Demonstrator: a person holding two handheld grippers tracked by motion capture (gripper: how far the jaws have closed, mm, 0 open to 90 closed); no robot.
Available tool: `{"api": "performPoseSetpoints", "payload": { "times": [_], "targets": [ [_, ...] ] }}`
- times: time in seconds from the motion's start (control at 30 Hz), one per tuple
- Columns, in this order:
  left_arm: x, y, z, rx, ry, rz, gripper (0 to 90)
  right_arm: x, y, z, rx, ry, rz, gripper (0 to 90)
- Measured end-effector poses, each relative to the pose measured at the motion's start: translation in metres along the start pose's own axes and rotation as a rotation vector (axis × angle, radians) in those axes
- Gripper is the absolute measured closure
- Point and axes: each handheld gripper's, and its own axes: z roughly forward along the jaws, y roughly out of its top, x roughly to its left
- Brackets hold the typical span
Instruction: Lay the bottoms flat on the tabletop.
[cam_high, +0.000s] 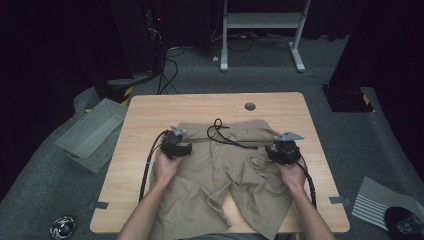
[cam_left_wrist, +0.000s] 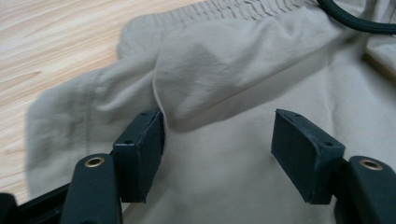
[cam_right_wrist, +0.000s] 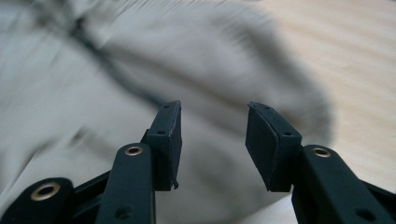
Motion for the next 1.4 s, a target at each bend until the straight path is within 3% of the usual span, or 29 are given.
{"api": "performPoseSetpoints", "payload": {
  "times": [0.07,0.13,0.23,0.3,0.4,0.47,0.5,0.6,0.63,0.73,0.8,0.87,0.93,1.03,1.07,1.1,1.2,1.33,1.4],
  "targets": [
    [0.001,-0.001,0.004,0.007,-0.006,-0.009,34.6,0.005,-0.006,0.003,0.044,0.019,-0.028,57.1],
    [0.006,-0.001,0.006,0.009,-0.021,-0.051,33.5,0.003,-0.011,0.010,0.075,0.011,-0.028,58.4],
    [0.014,0.001,0.007,0.025,-0.016,-0.069,31.7,-0.013,-0.017,0.018,0.072,-0.001,0.036,58.4],
    [0.022,0.003,0.010,0.041,-0.015,-0.110,30.1,-0.022,-0.016,0.020,0.076,-0.032,0.050,57.6],
    [0.026,0.005,0.011,0.047,0.004,-0.131,31.3,-0.029,-0.013,0.021,0.097,-0.063,0.067,56.8],
    [0.022,0.005,0.009,0.051,-0.002,-0.107,33.0,-0.027,-0.014,0.018,0.092,-0.069,0.065,55.2],
    [0.018,0.004,0.006,0.034,-0.022,-0.079,33.0,-0.024,-0.015,0.014,0.077,-0.053,0.064,55.1],
    [0.010,0.004,0.002,0.014,-0.027,-0.038,38.5,-0.006,-0.016,0.002,0.042,0.022,0.009,55.1],
    [0.010,0.004,0.002,0.019,-0.029,-0.031,38.5,-0.006,-0.016,0.002,0.042,0.022,0.009,55.1],
    [0.012,0.003,0.005,0.030,-0.057,-0.059,52.0,0.000,-0.017,0.006,0.079,0.075,-0.019,63.8],
    [0.012,0.000,0.001,0.036,-0.075,-0.059,62.7,0.003,-0.021,0.009,0.090,0.110,-0.020,71.0],
    [0.007,-0.007,-0.008,0.037,-0.095,-0.031,68.2,0.006,-0.030,0.000,0.087,0.151,-0.020,74.2],
    [0.001,-0.015,-0.018,0.053,-0.107,0.009,68.4,0.009,-0.032,-0.005,0.094,0.159,-0.040,74.3],
    [0.000,-0.017,-0.028,0.046,-0.122,0.017,64.8,0.015,-0.038,-0.018,0.127,0.184,-0.086,72.1],
    [0.004,-0.011,-0.032,-0.001,-0.110,-0.027,55.1,0.015,-0.036,-0.025,0.089,0.170,-0.079,65.1],
    [0.004,-0.011,-0.032,-0.001,-0.110,-0.027,50.8,0.015,-0.036,-0.025,0.089,0.170,-0.079,65.1],
    [0.011,0.003,-0.029,-0.047,-0.071,-0.085,42.2,0.000,-0.014,-0.032,-0.037,0.071,-0.004,57.6],
    [0.020,0.013,-0.011,-0.022,-0.034,-0.123,40.1,-0.012,0.002,-0.023,-0.062,0.020,0.033,56.3],
    [0.024,0.014,-0.001,-0.001,-0.023,-0.146,40.1,-0.016,0.009,-0.011,-0.043,0.002,0.037,56.4]
  ]
}}
